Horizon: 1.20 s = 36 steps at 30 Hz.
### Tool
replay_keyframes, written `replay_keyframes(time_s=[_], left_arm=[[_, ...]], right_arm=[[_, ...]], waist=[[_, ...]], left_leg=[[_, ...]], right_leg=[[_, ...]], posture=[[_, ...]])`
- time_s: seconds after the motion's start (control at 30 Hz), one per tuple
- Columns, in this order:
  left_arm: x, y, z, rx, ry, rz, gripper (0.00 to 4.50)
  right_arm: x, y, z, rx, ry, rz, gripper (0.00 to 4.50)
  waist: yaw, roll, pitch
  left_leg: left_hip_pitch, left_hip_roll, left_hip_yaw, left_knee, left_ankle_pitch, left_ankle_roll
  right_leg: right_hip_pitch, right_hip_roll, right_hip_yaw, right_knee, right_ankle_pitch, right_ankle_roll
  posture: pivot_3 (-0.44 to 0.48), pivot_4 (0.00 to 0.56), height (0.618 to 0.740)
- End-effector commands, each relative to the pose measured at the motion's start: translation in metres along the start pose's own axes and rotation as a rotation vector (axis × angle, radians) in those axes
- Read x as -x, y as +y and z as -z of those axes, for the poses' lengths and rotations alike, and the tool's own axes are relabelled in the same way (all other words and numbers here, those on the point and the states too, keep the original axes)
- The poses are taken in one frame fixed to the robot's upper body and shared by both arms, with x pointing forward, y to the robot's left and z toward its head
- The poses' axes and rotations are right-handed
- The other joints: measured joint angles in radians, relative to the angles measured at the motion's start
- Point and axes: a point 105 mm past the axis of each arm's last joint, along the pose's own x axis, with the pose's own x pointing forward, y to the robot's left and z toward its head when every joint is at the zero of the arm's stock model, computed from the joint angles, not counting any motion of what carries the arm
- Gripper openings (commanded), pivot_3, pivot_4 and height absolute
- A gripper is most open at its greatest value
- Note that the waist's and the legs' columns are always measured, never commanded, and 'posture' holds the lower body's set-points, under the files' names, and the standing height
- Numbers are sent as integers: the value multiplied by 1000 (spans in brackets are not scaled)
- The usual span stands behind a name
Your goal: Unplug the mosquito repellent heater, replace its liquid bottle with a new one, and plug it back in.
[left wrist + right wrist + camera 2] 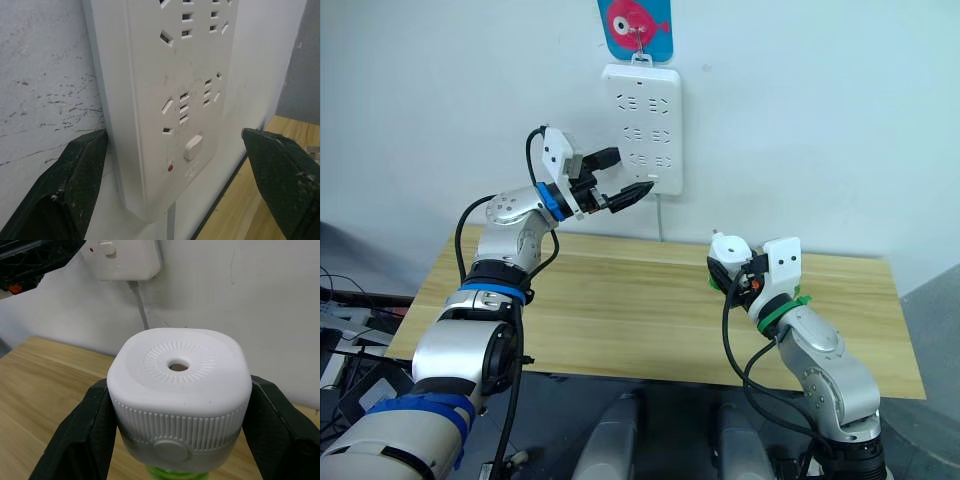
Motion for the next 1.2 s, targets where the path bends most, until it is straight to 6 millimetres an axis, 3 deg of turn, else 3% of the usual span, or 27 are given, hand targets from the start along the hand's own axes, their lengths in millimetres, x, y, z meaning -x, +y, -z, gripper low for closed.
replay_keyframes(time_s=[0.03,0.27,0.37,0.63,0.67,0.93,1.07,1.2], left_arm=[[-7,-5,-19,4,-42,66,4500],[-12,-9,-29,121,-89,110,4500],[-14,-8,-35,161,-110,114,3917],[-10,-9,-39,217,-106,150,1463],[-10,-10,-39,219,-102,155,1327],[-10,-12,-36,232,-77,169,1324],[-8,-12,-35,231,-72,172,1324],[-8,-13,-34,227,-72,172,1324]], right_arm=[[5,6,-19,12,-70,-25,3096],[7,10,-21,1,-58,-56,3096],[7,13,-25,-8,-61,-66,3096],[11,31,-45,-11,-63,-131,3096],[10,36,-50,-12,-70,-147,3096],[-12,50,-102,35,-121,-159,3096],[-21,51,-115,98,-109,-139,3096],[-27,50,-116,115,-88,-131,3096]], waist=[[-3,0,0],[-12,0,0],[-12,0,0],[-15,0,0],[-17,0,0],[-22,0,0],[-23,0,0],[-23,0,0]], left_leg=[[0,0,0,0,0,0],[0,0,-1,0,0,0],[0,0,-1,0,0,0],[0,0,-2,0,0,0],[0,0,-2,0,0,0],[0,1,-3,1,0,0],[-1,0,-3,0,0,0],[-1,0,-3,0,0,0]], right_leg=[[0,0,0,0,0,0],[0,0,-1,1,0,0],[0,0,-1,0,0,0],[0,0,-1,1,0,0],[0,0,-1,1,0,0],[0,0,-2,1,1,-2],[0,0,-3,1,3,-5],[0,0,-3,1,3,-5]], posture=[[227,258,740],[223,261,740],[218,262,740],[208,262,740],[208,262,740],[205,261,740],[209,250,740],[215,240,740]])
